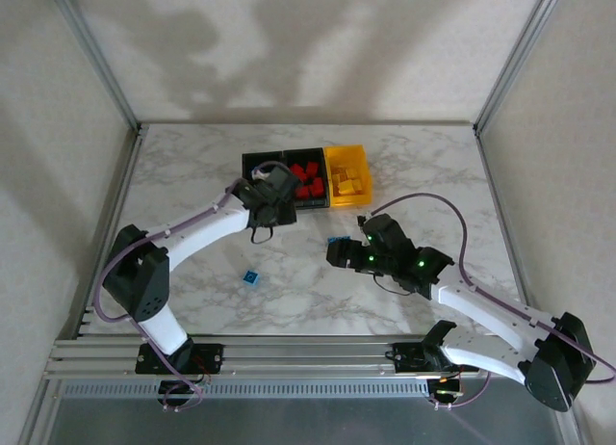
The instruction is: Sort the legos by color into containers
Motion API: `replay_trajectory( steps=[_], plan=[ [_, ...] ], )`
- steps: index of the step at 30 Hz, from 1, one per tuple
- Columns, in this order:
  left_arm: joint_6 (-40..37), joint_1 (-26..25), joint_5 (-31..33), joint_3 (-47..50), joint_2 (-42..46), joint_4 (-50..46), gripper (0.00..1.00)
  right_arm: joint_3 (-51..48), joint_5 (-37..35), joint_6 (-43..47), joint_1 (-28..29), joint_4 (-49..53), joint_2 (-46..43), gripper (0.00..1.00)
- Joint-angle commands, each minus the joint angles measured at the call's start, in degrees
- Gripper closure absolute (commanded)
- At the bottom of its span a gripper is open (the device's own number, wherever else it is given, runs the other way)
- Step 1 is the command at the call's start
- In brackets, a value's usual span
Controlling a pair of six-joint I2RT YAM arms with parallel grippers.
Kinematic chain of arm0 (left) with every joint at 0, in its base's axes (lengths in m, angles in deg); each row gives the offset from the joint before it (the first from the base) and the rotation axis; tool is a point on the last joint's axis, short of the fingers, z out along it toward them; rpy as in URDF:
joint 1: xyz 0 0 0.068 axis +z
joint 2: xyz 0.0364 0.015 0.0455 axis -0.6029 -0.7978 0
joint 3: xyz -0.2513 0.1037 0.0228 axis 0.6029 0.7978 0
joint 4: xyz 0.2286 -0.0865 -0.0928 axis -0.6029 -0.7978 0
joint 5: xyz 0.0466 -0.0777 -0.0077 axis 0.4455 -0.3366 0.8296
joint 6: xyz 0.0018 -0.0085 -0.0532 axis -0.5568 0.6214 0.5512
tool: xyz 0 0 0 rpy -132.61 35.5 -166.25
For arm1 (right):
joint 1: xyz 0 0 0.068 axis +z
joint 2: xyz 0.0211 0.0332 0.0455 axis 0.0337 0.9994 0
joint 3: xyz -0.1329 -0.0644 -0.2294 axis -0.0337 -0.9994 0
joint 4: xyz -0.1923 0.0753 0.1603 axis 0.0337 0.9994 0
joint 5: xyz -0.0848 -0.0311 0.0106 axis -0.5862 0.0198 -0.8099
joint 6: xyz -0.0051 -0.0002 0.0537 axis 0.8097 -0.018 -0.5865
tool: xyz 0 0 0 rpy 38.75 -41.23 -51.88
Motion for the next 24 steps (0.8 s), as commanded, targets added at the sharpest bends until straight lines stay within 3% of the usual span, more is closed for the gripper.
replay_trajectory(
  steps=[1,12,24],
  plan=[
    [-4.4,2.9,1.3,-5.4,-2.5,-2.2,0.39,2.5,1.3,1.0,-0.4,-3.6,1.9,0.28],
    [-5.5,11.2,-1.2,-21.3,-15.6,-2.2,0.4,2.5,1.1,0.4,-0.4,-3.9,2.9,0.29],
    [7.1,14.2,-3.3,-23.9,-22.0,3.2,0.39,1.0,0.0,-0.2,-0.4,-2.9,0.0,0.29]
  ],
)
